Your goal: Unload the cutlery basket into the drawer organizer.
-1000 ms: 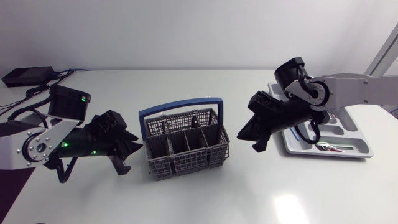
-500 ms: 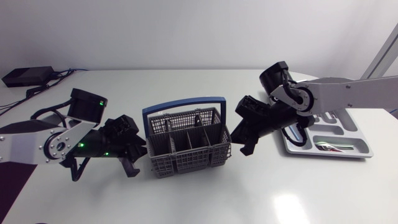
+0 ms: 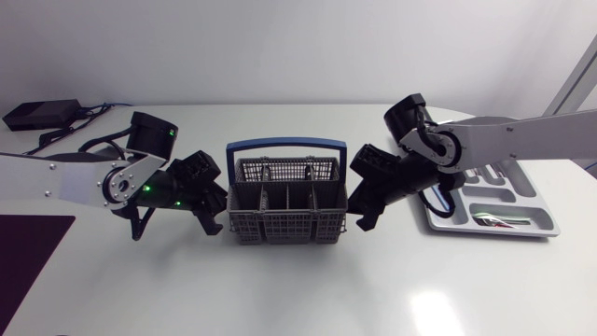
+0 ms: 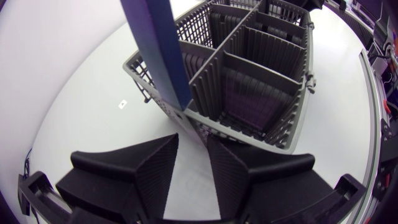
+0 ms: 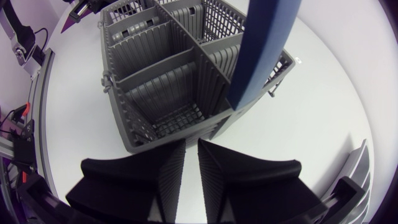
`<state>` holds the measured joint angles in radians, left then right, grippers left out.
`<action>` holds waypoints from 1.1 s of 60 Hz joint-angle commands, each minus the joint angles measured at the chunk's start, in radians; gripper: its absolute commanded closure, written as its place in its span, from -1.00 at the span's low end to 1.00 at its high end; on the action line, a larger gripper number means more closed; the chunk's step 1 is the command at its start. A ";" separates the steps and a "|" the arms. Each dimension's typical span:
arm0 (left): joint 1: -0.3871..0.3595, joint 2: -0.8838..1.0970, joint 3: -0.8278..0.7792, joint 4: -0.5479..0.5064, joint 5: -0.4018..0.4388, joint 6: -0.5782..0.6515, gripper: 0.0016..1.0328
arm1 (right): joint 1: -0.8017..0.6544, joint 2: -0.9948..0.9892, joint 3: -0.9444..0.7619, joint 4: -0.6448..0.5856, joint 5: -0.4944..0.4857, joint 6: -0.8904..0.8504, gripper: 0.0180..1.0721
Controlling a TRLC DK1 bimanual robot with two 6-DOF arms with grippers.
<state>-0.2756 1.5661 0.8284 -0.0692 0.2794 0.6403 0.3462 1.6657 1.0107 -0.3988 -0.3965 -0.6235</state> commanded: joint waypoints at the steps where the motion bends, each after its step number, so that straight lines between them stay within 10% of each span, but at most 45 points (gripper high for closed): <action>1: -0.004 0.028 0.043 0.020 0.026 0.005 0.28 | 0.025 0.031 0.045 0.021 -0.016 0.033 0.59; 66: -0.060 0.110 0.129 0.017 -0.022 -0.013 0.28 | -0.023 0.032 0.049 0.041 0.008 0.028 0.59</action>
<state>-0.3092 1.6535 0.9241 -0.0692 0.2333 0.6361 0.3111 1.7000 1.0550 -0.3801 -0.3614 -0.6022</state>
